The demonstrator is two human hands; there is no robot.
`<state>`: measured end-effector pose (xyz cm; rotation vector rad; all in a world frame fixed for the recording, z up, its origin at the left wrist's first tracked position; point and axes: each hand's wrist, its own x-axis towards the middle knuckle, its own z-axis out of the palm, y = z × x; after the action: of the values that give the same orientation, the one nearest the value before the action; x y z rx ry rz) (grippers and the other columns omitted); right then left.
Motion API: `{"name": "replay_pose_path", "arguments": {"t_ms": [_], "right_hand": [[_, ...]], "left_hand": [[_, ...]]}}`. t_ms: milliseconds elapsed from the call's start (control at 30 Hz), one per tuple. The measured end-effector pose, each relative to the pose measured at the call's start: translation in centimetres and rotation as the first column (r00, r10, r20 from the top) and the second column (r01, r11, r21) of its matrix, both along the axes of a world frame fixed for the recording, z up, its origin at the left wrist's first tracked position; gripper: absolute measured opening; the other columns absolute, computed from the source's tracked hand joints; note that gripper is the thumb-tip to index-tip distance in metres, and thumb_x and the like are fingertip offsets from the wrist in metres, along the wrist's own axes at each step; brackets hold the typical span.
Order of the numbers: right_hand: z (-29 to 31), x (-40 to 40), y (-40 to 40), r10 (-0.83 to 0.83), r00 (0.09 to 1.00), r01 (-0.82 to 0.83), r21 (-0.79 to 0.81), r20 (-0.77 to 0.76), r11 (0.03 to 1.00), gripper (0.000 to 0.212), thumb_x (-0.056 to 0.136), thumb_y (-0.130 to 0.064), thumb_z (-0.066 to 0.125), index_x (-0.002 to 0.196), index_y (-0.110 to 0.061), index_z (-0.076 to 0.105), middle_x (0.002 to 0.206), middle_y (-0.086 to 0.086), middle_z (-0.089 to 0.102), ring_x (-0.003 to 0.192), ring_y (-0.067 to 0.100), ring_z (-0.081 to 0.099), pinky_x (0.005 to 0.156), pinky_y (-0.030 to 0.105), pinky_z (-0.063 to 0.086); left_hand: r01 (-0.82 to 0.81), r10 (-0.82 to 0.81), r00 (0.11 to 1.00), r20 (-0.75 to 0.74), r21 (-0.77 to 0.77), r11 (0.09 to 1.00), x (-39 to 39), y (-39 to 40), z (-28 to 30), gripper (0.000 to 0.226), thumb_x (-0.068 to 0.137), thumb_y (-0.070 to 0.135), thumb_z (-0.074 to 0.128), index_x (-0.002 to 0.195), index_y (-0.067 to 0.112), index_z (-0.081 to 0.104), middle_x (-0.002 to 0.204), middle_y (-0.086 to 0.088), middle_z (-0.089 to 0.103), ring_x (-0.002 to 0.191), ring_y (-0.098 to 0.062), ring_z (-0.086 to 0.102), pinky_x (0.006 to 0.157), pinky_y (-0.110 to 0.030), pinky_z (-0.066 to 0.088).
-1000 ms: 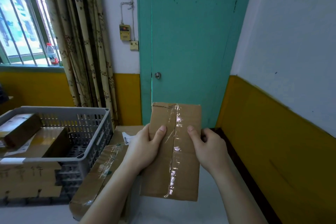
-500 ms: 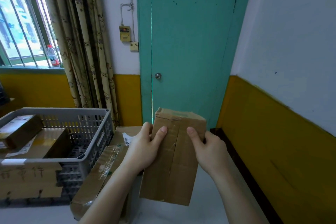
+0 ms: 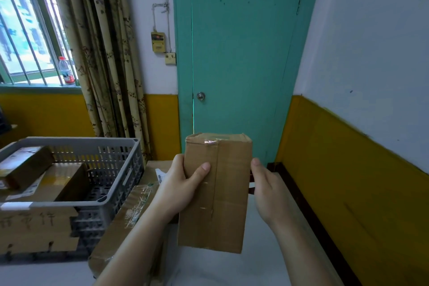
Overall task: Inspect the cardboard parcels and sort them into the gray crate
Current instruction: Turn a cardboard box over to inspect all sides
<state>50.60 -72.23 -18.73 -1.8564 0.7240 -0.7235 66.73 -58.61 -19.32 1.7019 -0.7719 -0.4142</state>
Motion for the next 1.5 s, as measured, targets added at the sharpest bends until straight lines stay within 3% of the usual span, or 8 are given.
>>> {"name": "replay_pose_path", "arguments": {"t_ms": [433,567,700,800,933,1200,1333,1500], "right_hand": [[0.4,0.1,-0.1,-0.135,0.99,0.136,0.007,-0.047,0.991,0.09,0.075,-0.088,0.015,0.097,-0.023,0.073,0.091,-0.005,0.073,0.083,0.005,0.065,0.068,0.026,0.049],[0.0,0.1,0.0,-0.073,0.996,0.074,0.021,-0.042,0.997,0.068,0.085,-0.082,0.017,0.095,-0.036,0.067,0.09,-0.02,0.068,0.085,-0.014,0.061,0.069,0.02,0.043],[-0.4,0.2,-0.7,-0.022,1.0,0.022,-0.003,-0.016,1.0,0.04,0.089,-0.068,0.042,0.104,-0.037,0.063,0.106,-0.019,0.067,0.106,0.004,0.064,0.081,0.022,0.052],[-0.3,0.1,-1.1,0.015,0.999,-0.013,0.048,-0.048,0.999,0.074,0.077,-0.078,0.051,0.139,-0.039,0.05,0.128,-0.027,0.051,0.123,0.0,0.051,0.092,0.015,0.042],[-0.3,0.1,-1.6,0.043,0.99,-0.033,0.071,-0.136,0.997,0.105,0.074,-0.082,0.051,0.162,-0.04,0.011,0.159,-0.012,0.035,0.148,0.017,0.032,0.116,0.041,0.033],[-1.3,-0.1,-1.9,-0.075,0.996,0.082,0.138,-0.054,0.987,0.115,0.062,-0.083,0.061,0.159,-0.034,0.026,0.159,-0.004,0.04,0.144,0.023,0.041,0.116,0.048,0.039],[-1.8,-0.4,-2.2,-0.111,0.992,0.102,0.139,0.06,0.985,0.076,0.06,-0.078,0.071,0.127,-0.046,0.054,0.132,-0.014,0.059,0.127,0.013,0.056,0.105,0.039,0.049],[-2.2,-0.1,-2.1,-0.161,0.981,0.153,0.083,0.111,0.985,0.042,0.068,-0.069,0.073,0.1,-0.049,0.055,0.112,-0.023,0.061,0.1,-0.006,0.057,0.084,0.025,0.05]], "left_hand": [[-0.004,0.008,0.993,-0.117,0.029,1.0,-0.7,-0.2,0.5,0.077,0.069,0.089,0.057,0.111,0.024,0.057,0.109,0.003,0.068,0.097,-0.011,0.069,0.073,-0.03,0.057],[-0.109,0.11,0.984,-0.142,0.016,0.994,-0.4,-0.6,0.6,0.07,0.069,0.09,0.054,0.107,0.032,0.057,0.108,0.008,0.066,0.096,-0.007,0.065,0.065,-0.025,0.048],[-0.124,0.116,0.972,-0.206,-0.029,0.992,0.0,-0.4,0.0,0.059,0.073,0.09,0.054,0.104,0.04,0.055,0.113,0.01,0.064,0.102,-0.008,0.063,0.069,-0.027,0.046],[-0.086,0.061,0.961,-0.27,-0.082,0.993,-0.1,0.1,0.0,0.057,0.074,0.087,0.054,0.109,0.042,0.058,0.117,0.011,0.066,0.107,-0.007,0.064,0.075,-0.027,0.048],[-0.037,0.007,0.96,-0.279,-0.104,0.994,-0.3,0.3,0.2,0.054,0.073,0.086,0.052,0.108,0.046,0.057,0.118,0.017,0.062,0.107,-0.001,0.059,0.077,-0.024,0.046],[-0.006,0.001,0.989,-0.147,-0.034,0.999,-0.1,0.3,0.1,0.08,0.07,0.082,0.056,0.136,0.041,0.035,0.12,0.023,0.052,0.105,0.002,0.055,0.084,-0.023,0.046],[-0.147,0.147,0.989,0.0,0.013,0.989,0.2,-0.3,-0.2,0.092,0.079,0.073,0.054,0.151,0.021,0.031,0.129,0.007,0.049,0.111,-0.01,0.054,0.079,-0.018,0.047],[-0.24,0.24,0.97,0.042,-0.014,0.971,-0.1,-1.0,-0.7,0.035,0.097,0.057,0.05,0.11,0.025,0.055,0.106,0.01,0.062,0.099,-0.006,0.062,0.071,-0.025,0.052]]}}
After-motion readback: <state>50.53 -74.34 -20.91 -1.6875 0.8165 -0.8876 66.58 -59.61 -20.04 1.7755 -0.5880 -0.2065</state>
